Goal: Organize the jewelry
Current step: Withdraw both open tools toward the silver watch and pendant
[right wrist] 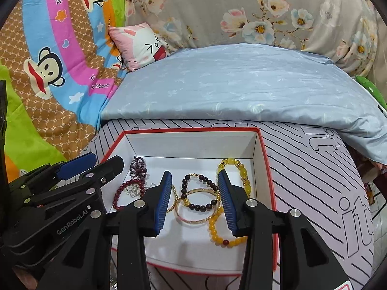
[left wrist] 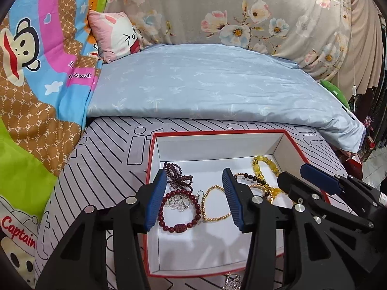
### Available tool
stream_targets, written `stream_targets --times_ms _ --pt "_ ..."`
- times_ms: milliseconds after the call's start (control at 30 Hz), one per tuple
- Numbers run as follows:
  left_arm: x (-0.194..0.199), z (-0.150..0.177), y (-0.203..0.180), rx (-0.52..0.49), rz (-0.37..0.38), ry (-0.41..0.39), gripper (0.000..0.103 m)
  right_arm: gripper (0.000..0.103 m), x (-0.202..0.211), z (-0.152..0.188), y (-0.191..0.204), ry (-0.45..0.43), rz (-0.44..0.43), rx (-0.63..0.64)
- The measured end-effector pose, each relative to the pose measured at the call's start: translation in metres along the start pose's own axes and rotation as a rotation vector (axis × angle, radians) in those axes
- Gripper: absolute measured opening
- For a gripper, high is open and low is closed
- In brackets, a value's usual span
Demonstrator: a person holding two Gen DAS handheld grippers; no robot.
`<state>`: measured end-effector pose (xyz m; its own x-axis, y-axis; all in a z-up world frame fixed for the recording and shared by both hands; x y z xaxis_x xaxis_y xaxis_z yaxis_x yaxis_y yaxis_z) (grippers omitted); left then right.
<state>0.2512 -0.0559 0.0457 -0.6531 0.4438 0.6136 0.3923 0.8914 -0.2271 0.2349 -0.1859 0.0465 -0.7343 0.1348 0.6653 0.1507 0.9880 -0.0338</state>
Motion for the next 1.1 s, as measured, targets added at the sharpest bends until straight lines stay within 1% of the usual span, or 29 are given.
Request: stream_targets --times_ms 200,267,400,567,600,700,800,900,1000,1100 --pt "0.026 0.009 -0.002 -0.008 -0.002 -0.013 0.047 0.040 0.029 0.010 -0.010 -0.023 0.010 -0.006" --pt "0.035 0.016 -0.001 -0.001 -0.001 -0.014 0.050 0.040 0.039 0.017 -0.013 -0.027 0.015 -0.008" --pt "0.052 0.035 0.005 0.015 -0.010 -0.010 0.051 0.040 0.053 0.034 -0.017 -0.019 0.022 -0.006" --pt "0.066 0.068 0.012 0.029 -0.033 0.019 0.051 0.040 0.068 0.067 -0.020 0.008 0.023 0.001" --pt "0.067 0.077 0.013 0.028 -0.036 0.031 0.051 0.040 0.070 0.073 -0.020 0.014 0.025 0.003" --pt "0.070 0.101 0.012 0.031 -0.016 0.062 0.051 0.040 0.073 0.097 -0.023 0.045 0.030 0.006" --pt "0.071 0.122 0.003 0.000 0.004 0.090 0.054 0.040 0.076 0.122 -0.025 0.086 0.025 0.010" --pt "0.068 0.141 -0.010 -0.045 0.031 0.123 0.055 0.040 0.078 0.138 -0.026 0.115 0.022 0.011" --pt "0.063 0.153 -0.016 -0.073 0.038 0.149 0.055 0.040 0.080 0.149 -0.029 0.138 0.014 -0.005" --pt "0.056 0.157 -0.017 -0.082 0.037 0.167 0.055 0.040 0.079 0.154 -0.029 0.154 0.004 -0.016"
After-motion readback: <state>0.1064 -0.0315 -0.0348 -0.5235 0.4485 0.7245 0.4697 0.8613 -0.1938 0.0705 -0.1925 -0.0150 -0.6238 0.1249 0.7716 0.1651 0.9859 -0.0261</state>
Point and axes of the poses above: each gripper's, at about its wrist camera, not at the fingertips, and x roughly against the way its jaws point, y to its left, z to its underside, the point moved 5 cm from there along -x, roughly the way its jaws point, and after that the axes turned 14 degrees about z, right-handed, at the moved point
